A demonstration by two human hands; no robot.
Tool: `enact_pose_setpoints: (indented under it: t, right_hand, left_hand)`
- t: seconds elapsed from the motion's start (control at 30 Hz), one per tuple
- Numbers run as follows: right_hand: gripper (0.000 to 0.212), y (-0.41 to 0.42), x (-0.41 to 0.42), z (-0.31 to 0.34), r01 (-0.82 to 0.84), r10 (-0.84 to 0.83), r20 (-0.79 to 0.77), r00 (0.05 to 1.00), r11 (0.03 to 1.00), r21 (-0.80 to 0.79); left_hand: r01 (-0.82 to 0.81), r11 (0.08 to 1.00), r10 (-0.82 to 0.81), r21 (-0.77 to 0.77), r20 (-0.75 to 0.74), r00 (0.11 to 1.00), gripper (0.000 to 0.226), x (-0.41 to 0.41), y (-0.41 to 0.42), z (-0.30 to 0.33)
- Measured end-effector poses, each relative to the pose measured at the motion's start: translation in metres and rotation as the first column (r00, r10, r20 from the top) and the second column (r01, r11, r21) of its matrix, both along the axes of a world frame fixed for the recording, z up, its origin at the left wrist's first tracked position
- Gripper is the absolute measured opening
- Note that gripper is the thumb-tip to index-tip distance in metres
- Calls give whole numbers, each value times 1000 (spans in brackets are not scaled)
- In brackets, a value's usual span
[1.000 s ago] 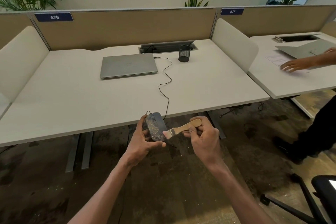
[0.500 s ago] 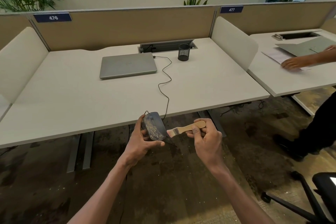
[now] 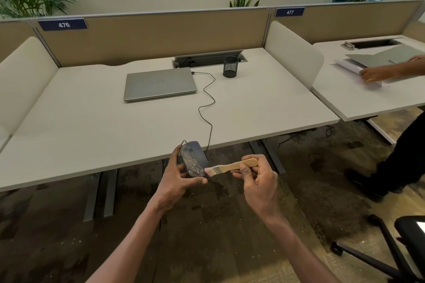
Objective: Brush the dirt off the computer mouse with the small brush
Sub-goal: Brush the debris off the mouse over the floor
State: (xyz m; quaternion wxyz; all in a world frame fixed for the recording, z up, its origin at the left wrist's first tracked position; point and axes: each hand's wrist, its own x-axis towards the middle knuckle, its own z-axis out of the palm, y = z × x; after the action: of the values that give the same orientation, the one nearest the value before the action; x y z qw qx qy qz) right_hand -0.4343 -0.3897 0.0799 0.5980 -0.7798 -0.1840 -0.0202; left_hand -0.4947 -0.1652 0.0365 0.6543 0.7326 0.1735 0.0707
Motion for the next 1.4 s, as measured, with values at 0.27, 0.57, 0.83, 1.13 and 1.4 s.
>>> enact_pose_setpoints:
  t: [0.27,0.57,0.83,1.13,1.4]
  right_hand:
    - [23,-5,7,-5,59,-59,-5,998,998,27]
    - [24,3,27,2,14,-11,-70,997,999,35]
    - [16,15,39,10,4,8,-100,995,993,119]
    - [20,-8,45,11,-142,148,-223,964,989,43]
    - [14,7,55,14,-93,114,-246,963,991,92]
  left_hand:
    - [16,1000,-16,9,-14,1000,134,-1,1,3]
    - [73,996,-75,-42,-42,996,142,-1,-2,7]
    - [89,994,-91,-63,-31,995,142,-3,-4,11]
    - [75,996,-77,-43,-38,996,140,-6,3,10]
    - [127,990,-129,-55,-36,991,135,-6,3,9]
